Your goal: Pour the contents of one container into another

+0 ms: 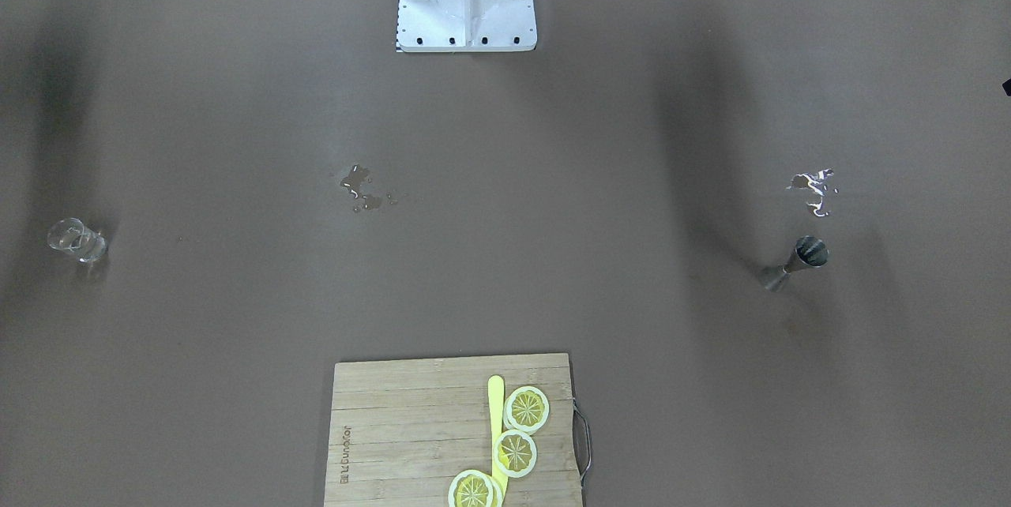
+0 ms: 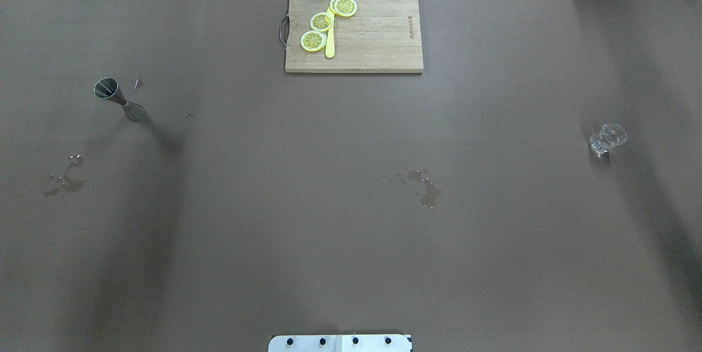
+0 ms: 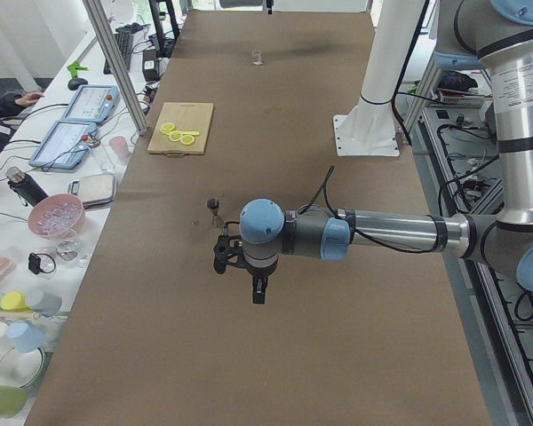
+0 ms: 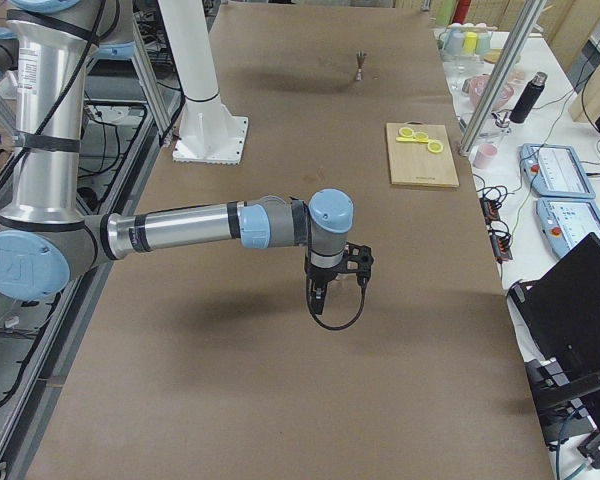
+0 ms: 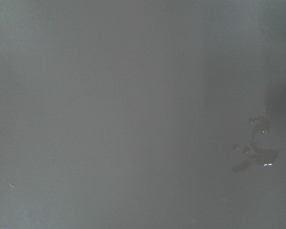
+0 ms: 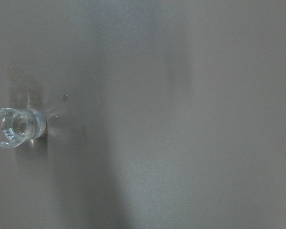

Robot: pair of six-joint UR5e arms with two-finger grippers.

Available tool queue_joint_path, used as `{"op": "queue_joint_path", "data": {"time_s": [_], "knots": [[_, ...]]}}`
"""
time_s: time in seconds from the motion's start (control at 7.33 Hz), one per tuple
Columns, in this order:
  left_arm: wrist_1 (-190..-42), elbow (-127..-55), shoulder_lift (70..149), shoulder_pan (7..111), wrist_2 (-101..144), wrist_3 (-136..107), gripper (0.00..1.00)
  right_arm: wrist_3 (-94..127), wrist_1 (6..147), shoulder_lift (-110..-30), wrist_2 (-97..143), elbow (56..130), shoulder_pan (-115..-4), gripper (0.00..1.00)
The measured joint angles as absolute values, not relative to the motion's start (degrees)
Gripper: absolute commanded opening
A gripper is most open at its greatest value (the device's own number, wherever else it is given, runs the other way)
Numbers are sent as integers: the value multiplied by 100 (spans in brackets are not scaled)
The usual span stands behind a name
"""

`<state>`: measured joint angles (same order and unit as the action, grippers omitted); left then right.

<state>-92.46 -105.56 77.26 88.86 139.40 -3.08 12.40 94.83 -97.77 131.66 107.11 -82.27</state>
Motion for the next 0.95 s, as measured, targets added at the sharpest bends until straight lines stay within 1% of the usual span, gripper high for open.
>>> {"op": "queue_joint_path", "data": {"time_s": [0.95], "knots": [[-9246, -10564, 7729, 8886, 13946, -310, 98, 1241, 9495, -9787, 13212, 10585, -8202, 100]]}}
